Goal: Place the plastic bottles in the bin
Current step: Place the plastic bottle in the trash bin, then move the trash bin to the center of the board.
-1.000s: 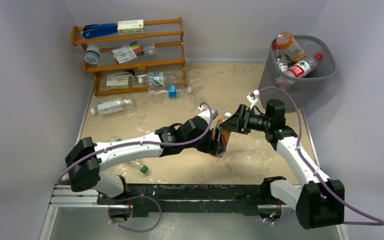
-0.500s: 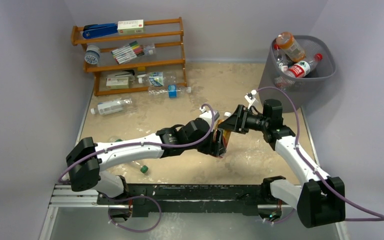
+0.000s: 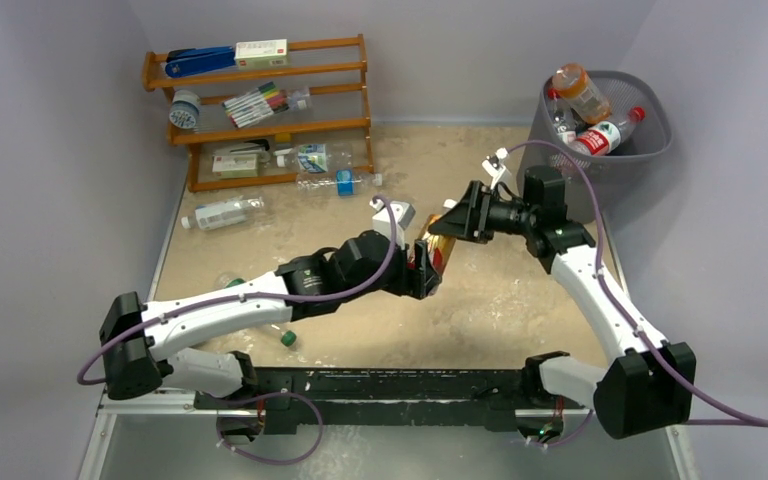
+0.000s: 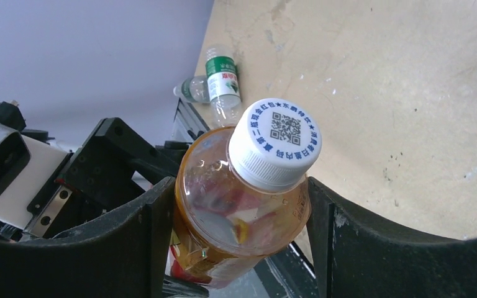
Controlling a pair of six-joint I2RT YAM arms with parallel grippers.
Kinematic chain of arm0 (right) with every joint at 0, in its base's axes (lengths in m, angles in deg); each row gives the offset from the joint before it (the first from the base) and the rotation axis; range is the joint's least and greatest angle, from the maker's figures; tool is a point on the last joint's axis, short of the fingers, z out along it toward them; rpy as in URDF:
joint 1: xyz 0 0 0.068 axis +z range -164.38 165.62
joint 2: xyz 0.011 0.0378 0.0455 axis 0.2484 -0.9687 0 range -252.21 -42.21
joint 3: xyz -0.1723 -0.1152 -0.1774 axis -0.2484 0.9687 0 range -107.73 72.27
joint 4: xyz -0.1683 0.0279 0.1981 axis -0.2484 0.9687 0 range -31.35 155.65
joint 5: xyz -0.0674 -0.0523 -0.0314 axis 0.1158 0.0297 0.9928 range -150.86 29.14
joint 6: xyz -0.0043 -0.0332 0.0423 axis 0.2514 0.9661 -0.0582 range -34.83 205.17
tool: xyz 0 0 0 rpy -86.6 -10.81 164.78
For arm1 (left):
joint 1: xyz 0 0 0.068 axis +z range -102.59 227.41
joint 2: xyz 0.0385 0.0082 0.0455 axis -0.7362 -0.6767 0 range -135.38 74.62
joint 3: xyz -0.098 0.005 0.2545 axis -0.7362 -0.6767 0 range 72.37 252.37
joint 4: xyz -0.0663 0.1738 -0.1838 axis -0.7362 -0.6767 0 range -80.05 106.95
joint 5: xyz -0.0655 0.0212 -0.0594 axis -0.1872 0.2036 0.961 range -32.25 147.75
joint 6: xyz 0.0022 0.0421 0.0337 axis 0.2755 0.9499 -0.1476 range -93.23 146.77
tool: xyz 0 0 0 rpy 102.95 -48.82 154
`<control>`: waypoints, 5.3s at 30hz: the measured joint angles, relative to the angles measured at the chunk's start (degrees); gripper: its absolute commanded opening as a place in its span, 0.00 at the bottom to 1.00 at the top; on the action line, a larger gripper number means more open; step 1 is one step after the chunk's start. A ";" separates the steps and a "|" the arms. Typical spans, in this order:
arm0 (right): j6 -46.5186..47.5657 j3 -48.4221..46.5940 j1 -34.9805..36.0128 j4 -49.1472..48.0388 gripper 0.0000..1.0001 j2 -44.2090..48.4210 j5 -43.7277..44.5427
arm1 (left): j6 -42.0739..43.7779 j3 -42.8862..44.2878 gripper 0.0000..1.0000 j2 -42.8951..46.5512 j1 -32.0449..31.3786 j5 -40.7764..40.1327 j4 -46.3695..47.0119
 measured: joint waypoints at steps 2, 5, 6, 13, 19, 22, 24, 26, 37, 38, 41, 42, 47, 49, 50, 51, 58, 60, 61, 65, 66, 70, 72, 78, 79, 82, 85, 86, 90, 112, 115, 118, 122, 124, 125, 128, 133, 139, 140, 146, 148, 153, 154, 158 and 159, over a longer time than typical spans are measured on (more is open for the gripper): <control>0.17 -2.64 0.20 1.22 0.49 -1.42 0.00 | -0.13 -0.50 0.73 1.79 0.07 -1.31 0.15; 1.75 -6.93 -0.48 1.77 0.49 -4.35 2.25 | -0.17 -0.94 0.74 4.66 -0.07 -1.60 -1.92; 2.29 -8.31 -0.81 1.99 0.49 -5.29 3.30 | -0.17 -0.94 0.74 5.66 -0.09 -1.64 -2.75; 6.29 -20.57 -3.65 7.19 0.48 -11.45 7.04 | -0.17 -1.44 0.76 9.88 -0.33 -3.02 -5.92; 10.14 -37.81 -12.09 15.15 0.48 -16.15 8.76 | -0.33 -4.42 0.76 14.14 -0.33 -4.35 -7.65; 12.31 -49.57 -18.08 19.19 0.48 -19.32 9.86 | -0.63 -5.33 0.77 15.15 -0.33 -4.79 -8.15; 13.60 -57.40 -22.45 21.53 0.49 -21.38 10.78 | -0.66 -5.46 0.77 15.45 -0.33 -5.14 -9.11; 14.51 -63.06 -26.93 23.10 0.49 -22.71 11.17 | -0.66 -5.46 0.77 15.56 -0.33 -5.35 -9.46; 13.27 -68.28 -39.32 23.50 0.49 -27.12 12.74 | -0.63 -5.46 0.77 15.61 -0.33 -5.57 -11.37; 13.00 -68.28 -39.69 23.21 0.49 -27.96 12.74 | -0.66 -5.46 0.77 15.61 -0.33 -5.57 -11.43; 11.93 -68.37 -40.39 22.18 0.49 -31.21 12.76 | -0.66 -5.46 0.77 15.67 -0.33 -5.57 -11.80; 11.56 -68.46 -40.59 21.90 0.49 -32.24 12.83 | -0.66 -5.46 0.77 15.74 -0.33 -5.57 -11.93; 9.22 -68.57 -41.86 19.76 0.67 -37.46 14.25 | -0.66 -5.44 0.77 16.02 -0.33 -5.62 -12.79; 8.55 -69.96 -42.12 19.47 0.80 -39.78 14.93 | -0.66 -5.46 0.77 16.09 -0.33 -5.62 -13.14; 8.37 -71.73 -42.27 19.58 0.86 -41.29 15.15 | -0.66 -5.44 0.77 16.13 -0.33 -5.64 -13.31; 8.28 -73.77 -42.34 19.71 0.92 -42.91 15.37 | -0.66 -5.44 0.77 16.20 -0.33 -5.64 -13.49; 10.21 -76.89 -42.38 22.10 1.00 -44.28 19.63 | -0.70 -5.44 0.77 16.22 -0.33 -5.81 -13.60; 11.47 -77.37 -42.38 23.69 1.00 -43.23 21.31 | -0.70 -5.44 0.77 16.02 -0.33 -5.81 -13.40; 12.15 -77.53 -42.36 24.02 1.00 -42.53 22.05 | -0.72 -5.44 0.77 15.78 -0.33 -5.81 -13.22; 15.04 -76.56 -42.05 25.18 0.98 -37.83 25.66 | -0.74 -5.44 0.77 14.05 -0.33 -5.62 -12.52; 15.82 -76.02 -41.77 25.40 0.96 -36.11 26.73 | -0.79 -5.44 0.77 13.57 -0.33 -5.53 -12.31; 18.73 -73.85 -39.76 24.98 0.91 -29.35 29.14 | -1.07 -5.44 0.77 12.31 -0.33 -5.11 -11.39; 20.31 -73.57 -37.40 24.68 0.89 -27.47 29.22 | -1.22 -5.44 0.77 12.11 -0.33 -4.94 -11.02; 25.42 -72.89 -27.87 24.26 0.84 -28.44 28.50 | -1.53 -5.44 0.77 12.04 -0.33 -4.85 -10.27; 26.18 -72.46 -26.53 24.41 0.83 -29.16 28.50 | -1.66 -5.46 0.77 12.04 -0.33 -4.85 -10.25; 28.00 -71.93 -24.00 25.94 0.79 -31.76 28.83 | -1.75 -5.81 0.77 12.24 -0.33 -4.85 -9.88; 29.53 -71.84 -22.38 27.21 0.76 -34.38 30.03 | -2.01 -6.51 0.77 12.52 -0.33 -4.85 -9.88; 29.94 -71.84 -21.90 27.54 0.76 -35.15 30.60 | -2.14 -6.64 0.77 12.55 -0.33 -4.85 -9.77; 31.41 -71.84 -19.93 29.20 0.73 -37.05 33.92 | -2.16 -6.84 0.77 12.57 -0.33 -4.87 -9.73; 34.69 -71.67 -14.69 30.29 0.45 -42.49 47.19 | -2.14 -7.30 0.77 12.81 -0.33 -4.94 -9.46; 34.80 -71.63 -14.21 30.60 0.40 -42.91 48.22 | -2.12 -7.30 0.77 12.79 -0.33 -4.94 -9.46; 34.95 -71.23 -14.01 30.99 0.35 -43.30 48.68 | -2.12 -7.30 0.77 12.79 -0.33 -4.96 -9.46; 35.15 -70.44 -13.75 31.54 0.26 -43.76 49.59 | -2.12 -7.30 0.77 12.81 -0.33 -4.96 -9.44; 35.32 -70.23 -13.70 32.02 0.18 -43.76 49.92 | -2.12 -7.30 0.77 12.79 -0.33 -4.96 -9.44; 35.50 -70.23 -13.70 32.09 0.11 -43.76 50.16 | -2.12 -7.32 0.77 12.79 -0.33 -4.96 -9.46; 36.02 -70.23 -13.79 32.11 0.00 -43.76 50.60 | -2.12 -7.32 0.77 12.79 -0.33 -4.96 -9.44; 37.51 -70.25 -13.49 31.95 0.00 -43.76 51.21 | -2.12 -7.32 0.77 12.79 -0.33 -4.96 -9.27; 37.40 -73.90 -12.74 33.57 0.00 -46.12 51.36 | -2.14 -7.41 0.77 12.79 -0.33 -4.96 -9.07; 37.31 -74.47 -12.55 33.73 0.00 -46.47 51.49 | -2.14 -7.52 0.77 12.79 -0.33 -4.96 -8.98; 35.85 -77.59 -10.91 35.30 0.00 -48.48 52.68 | -2.14 -8.28 0.77 12.81 -0.33 -4.96 -9.07; 35.43 -78.01 -10.38 35.56 0.00 -48.72 52.85 | -2.14 -8.28 0.77 13.05 -0.33 -4.98 -9.07; 34.07 -79.80 -8.87 36.28 0.00 -49.83 52.94 | -2.14 -8.28 0.77 14.08 -0.33 -5.40 -9.09; 33.88 -80.35 -8.61 36.41 0.00 -50.16 52.94 | -2.14 -8.28 0.77 14.21 -0.33 -5.40 -9.09; 32.70 -81.94 -8.02 36.70 0.00 -51.28 52.94 | -2.14 -8.33 0.77 14.67 -0.33 -5.57 -9.14; 32.46 -81.94 -7.98 36.72 0.00 -51.28 52.94 | -2.14 -8.35 0.77 14.69 -0.33 -5.60 -9.14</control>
